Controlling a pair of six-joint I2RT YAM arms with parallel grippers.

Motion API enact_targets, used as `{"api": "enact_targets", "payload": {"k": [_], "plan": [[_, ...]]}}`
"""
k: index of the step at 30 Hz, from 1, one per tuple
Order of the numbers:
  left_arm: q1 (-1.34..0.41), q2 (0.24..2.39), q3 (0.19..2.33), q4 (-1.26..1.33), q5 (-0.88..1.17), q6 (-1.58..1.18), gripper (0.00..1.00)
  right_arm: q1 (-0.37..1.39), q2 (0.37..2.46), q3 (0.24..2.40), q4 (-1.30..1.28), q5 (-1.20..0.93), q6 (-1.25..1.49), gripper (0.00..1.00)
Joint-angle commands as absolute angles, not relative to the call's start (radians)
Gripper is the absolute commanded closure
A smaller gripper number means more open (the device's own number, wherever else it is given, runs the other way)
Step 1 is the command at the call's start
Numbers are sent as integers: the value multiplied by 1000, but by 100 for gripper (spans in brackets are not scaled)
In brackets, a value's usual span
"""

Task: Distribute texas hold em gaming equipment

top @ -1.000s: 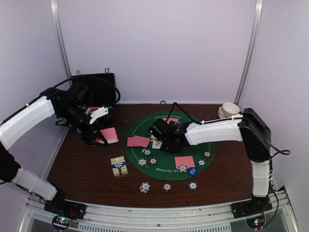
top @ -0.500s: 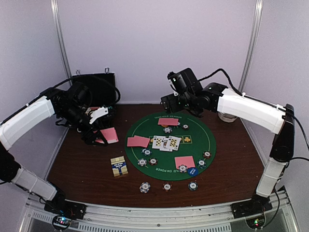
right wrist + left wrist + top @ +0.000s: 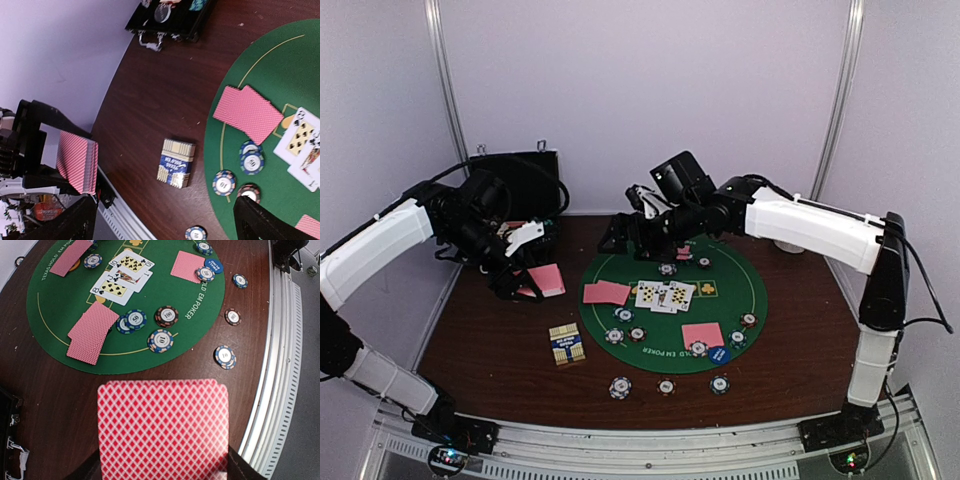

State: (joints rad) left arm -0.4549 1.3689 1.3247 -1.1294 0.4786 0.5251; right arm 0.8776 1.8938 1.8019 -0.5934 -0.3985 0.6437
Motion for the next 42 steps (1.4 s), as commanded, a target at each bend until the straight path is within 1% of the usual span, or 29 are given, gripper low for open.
{"api": "enact_targets", "payload": {"k": [1,8,22,33,42], "plan": [[-448,1370,1356,-1115,498,523,100,914,1925,1795,-464,-596,801,1],[-448,1376,1363,-1116,501,522,100,954,1981,1786,-345,-685,908,0],[-448,1376,1367,-1115,512,522,100,971,2096,1837,-212,-724,1027,0],[-448,1373,1361,-1115,511,521,100,984,2190,1901,-46,-754,1153,0],[-448,1367,1356,-1115,510,521,100,997,2239,1922,-23,-780,1188,1]]}}
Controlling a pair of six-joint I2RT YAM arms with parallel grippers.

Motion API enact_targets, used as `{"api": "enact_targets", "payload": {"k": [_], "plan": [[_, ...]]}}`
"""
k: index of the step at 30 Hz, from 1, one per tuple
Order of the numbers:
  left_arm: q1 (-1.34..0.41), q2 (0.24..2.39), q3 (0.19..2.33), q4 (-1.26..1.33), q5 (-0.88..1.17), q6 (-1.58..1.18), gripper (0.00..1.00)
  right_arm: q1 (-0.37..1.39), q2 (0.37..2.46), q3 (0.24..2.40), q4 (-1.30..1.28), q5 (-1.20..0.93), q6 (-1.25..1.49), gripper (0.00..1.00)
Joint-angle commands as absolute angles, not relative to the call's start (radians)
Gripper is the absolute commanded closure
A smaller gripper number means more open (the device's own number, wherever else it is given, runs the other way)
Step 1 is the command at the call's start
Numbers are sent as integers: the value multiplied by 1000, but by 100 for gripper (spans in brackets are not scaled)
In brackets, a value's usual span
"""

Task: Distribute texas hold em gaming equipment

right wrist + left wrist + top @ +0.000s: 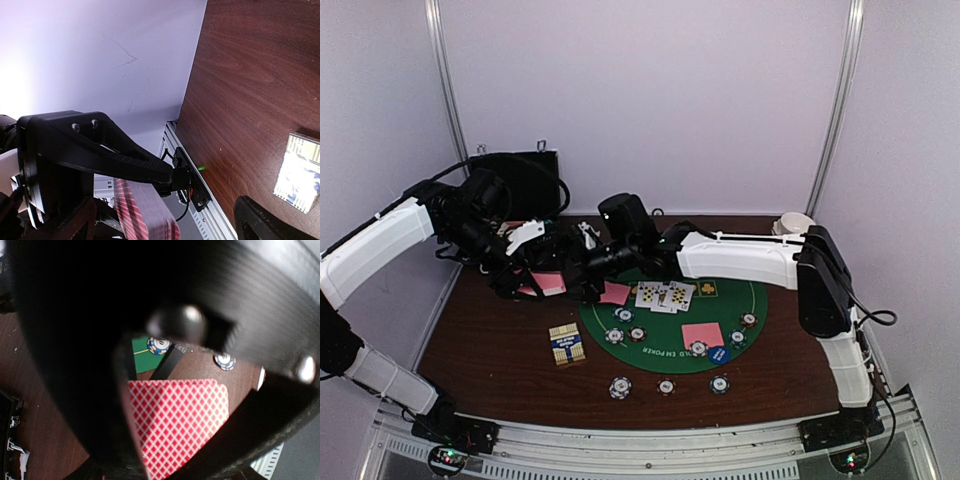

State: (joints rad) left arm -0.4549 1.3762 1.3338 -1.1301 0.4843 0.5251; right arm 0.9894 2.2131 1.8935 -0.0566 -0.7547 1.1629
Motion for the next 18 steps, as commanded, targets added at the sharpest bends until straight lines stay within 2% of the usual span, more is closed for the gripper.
{"api": "enact_targets", "payload": {"k": [1,6,18], "plan": [[-448,1367,1356,-1116,509,522,100,997,2241,1921,-26,-782,1187,0],[-448,1367,1357,-1115,512,520,100,989,2239,1920,-61,-791,1165,3],[-448,1368,1364,-1115,513,520,100,936,2173,1848,-122,-799,1106,28]]}}
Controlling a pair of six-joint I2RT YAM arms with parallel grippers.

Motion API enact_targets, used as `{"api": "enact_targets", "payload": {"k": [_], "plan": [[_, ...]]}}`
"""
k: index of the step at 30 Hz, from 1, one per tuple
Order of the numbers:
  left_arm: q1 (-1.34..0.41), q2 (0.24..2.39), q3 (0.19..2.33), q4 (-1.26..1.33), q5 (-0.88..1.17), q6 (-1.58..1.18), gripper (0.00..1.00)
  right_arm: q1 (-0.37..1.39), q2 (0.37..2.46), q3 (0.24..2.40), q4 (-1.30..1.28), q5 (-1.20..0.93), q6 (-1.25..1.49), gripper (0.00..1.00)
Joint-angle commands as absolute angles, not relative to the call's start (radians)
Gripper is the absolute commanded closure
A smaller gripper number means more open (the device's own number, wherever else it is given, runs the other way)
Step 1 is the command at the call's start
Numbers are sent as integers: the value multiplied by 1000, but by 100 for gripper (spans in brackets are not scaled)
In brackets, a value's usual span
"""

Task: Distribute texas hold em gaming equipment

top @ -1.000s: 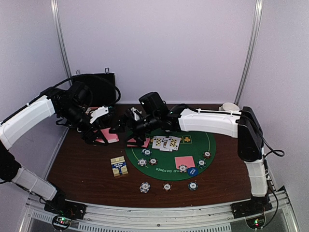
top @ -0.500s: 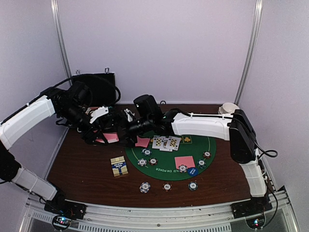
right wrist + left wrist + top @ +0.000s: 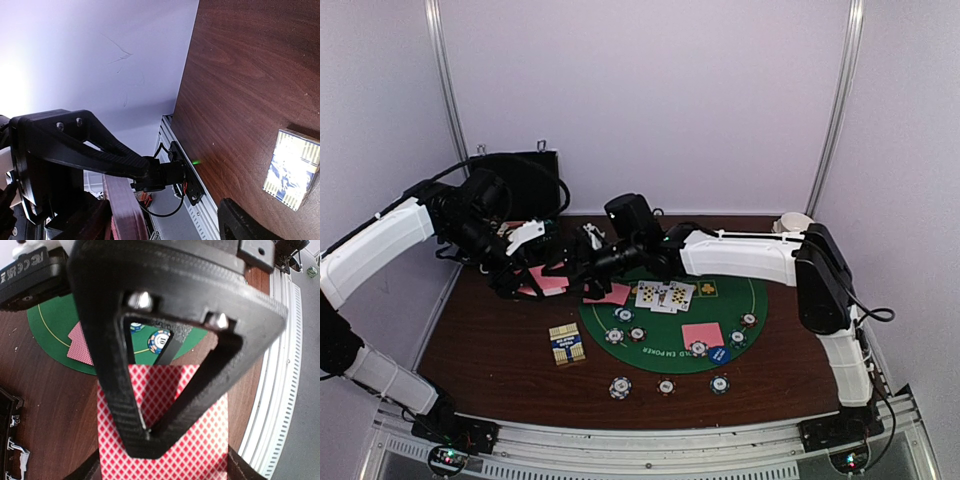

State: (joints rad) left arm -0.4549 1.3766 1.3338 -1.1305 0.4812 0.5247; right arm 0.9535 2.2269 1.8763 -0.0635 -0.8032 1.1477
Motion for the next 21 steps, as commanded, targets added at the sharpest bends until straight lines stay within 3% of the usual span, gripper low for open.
{"api": "enact_targets", "payload": {"k": [1,21], "plan": [[-448,1369,1365,-1116,512,520,100,935,2168,1844,-126,-799,1100,30],[-448,1373,1370,-1116,511,515,100,921,2064,1802,-133,-821,1084,83]]}}
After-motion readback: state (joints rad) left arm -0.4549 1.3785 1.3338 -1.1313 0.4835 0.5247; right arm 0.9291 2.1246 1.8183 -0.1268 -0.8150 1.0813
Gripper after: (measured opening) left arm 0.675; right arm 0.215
